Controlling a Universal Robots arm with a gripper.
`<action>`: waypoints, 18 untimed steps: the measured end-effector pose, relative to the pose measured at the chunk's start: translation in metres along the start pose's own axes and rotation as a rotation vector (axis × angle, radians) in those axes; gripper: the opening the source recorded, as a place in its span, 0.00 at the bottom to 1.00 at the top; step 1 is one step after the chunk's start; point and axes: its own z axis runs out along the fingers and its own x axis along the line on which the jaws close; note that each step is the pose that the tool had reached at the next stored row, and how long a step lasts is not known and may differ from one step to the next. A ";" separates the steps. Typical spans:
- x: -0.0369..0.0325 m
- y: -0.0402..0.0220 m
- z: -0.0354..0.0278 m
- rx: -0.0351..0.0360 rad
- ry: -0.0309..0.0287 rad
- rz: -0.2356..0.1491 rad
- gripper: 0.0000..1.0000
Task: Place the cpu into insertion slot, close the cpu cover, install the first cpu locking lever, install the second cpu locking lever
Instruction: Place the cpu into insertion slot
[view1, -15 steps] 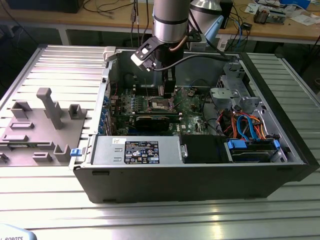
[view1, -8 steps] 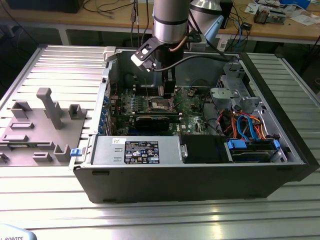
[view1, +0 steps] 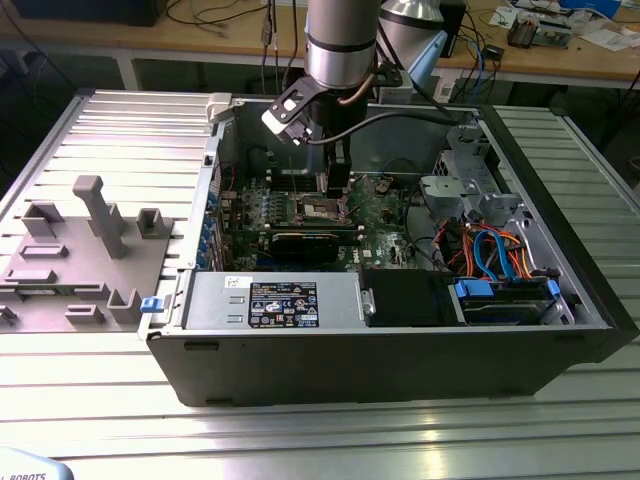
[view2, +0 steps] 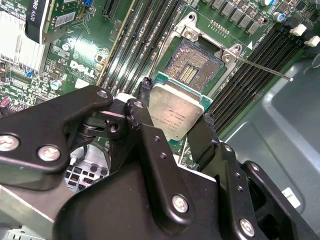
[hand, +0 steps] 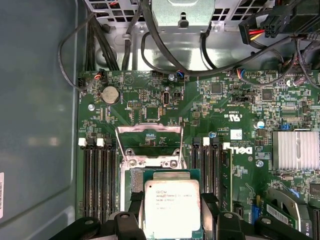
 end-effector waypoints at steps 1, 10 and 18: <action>0.0000 0.0000 0.0002 0.0000 0.0000 0.000 0.54; -0.0001 -0.0001 0.0020 0.0000 -0.0001 0.000 0.54; -0.0001 -0.0002 0.0035 0.0000 0.0000 0.000 0.54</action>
